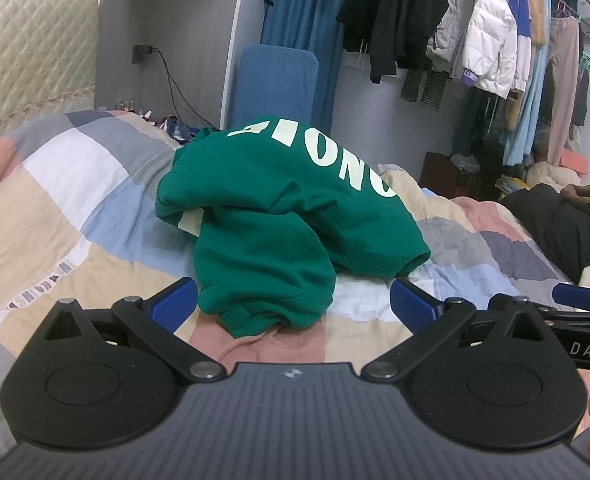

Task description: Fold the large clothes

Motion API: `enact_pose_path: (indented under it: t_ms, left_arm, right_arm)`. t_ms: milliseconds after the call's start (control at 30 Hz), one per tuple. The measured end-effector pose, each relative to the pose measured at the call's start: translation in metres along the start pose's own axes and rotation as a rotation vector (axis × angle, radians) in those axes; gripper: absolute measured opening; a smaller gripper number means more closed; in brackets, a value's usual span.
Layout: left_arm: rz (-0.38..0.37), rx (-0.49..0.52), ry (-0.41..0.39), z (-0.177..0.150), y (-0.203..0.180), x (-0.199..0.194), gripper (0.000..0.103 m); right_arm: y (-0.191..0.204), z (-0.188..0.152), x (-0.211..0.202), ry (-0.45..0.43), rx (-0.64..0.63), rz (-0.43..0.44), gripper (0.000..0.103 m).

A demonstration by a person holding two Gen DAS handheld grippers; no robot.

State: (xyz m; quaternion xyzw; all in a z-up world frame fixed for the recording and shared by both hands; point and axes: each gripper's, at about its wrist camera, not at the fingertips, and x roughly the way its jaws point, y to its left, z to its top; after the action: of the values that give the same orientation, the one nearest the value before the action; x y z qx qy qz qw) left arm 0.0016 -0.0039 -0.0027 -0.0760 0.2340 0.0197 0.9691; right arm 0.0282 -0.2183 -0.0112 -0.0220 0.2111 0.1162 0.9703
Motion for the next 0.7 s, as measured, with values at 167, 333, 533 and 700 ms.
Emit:
enact_pose_path:
  t_ms: [167, 333, 533, 700]
  left_arm:
    - [0.002, 0.001, 0.000, -0.0003, -0.0005, -0.0002, 0.103]
    - [0.001, 0.000, -0.001, -0.0005, 0.0001, 0.0004, 0.103]
    - [0.003, 0.001, 0.001, -0.0006, 0.0002, 0.0006, 0.103]
    - [-0.011, -0.024, 0.025, -0.0005, 0.0056, 0.0065, 0.103]
  right_arm:
    - [-0.0002, -0.0004, 0.0005, 0.001, 0.000, 0.002, 0.103]
    - [0.0000, -0.0007, 0.0022, 0.006, 0.002, 0.001, 0.103]
    - [0.0002, -0.0020, 0.0044, 0.009, 0.004, -0.007, 0.103]
    - [-0.0034, -0.0028, 0.0087, 0.009, 0.025, -0.009, 0.103]
